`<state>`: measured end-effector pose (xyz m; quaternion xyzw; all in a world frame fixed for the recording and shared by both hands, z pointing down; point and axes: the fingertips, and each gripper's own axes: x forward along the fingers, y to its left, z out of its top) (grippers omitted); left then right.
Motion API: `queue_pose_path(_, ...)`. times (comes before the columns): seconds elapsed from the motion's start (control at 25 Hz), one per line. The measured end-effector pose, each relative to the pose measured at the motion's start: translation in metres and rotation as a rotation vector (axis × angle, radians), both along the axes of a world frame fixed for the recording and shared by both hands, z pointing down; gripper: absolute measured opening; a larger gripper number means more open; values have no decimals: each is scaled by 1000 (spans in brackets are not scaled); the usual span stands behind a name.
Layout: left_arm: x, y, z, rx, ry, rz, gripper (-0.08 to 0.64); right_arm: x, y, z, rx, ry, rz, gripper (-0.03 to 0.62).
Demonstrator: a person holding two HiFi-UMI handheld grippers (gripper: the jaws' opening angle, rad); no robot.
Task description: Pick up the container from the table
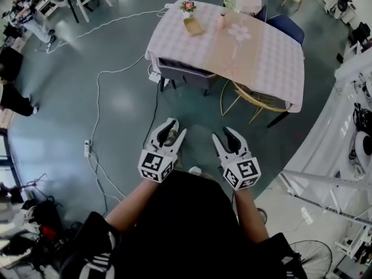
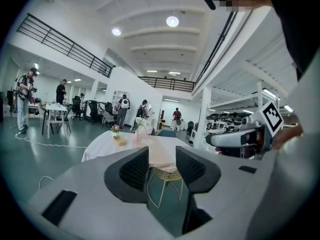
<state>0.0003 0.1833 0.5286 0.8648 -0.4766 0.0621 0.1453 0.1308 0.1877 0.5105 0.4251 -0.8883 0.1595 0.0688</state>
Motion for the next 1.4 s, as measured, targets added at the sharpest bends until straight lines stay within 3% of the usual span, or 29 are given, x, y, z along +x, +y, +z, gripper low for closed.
queue_pose_path(0.28,-18,-114,28,-20,-27,33,155,-8,-80,7,-27,32,33,133)
queue_pose_path(0.44,-33,-212,48,-19,-98,64,155,-24,-152,1,-23,60,47,133)
queue_pose_path(0.8,-44,-418,114,-125,-232,170,155,-72,-299,-17,-45,53,88,133)
queue_pose_path(1.12,-23,-538,208,-234,-390,303,155,-84,-379,-1,-102,81,154,133)
queue_pose_path(1.4,0,-597,262,-259,-516,428,166,-81,-401,24,-176,93,226,133)
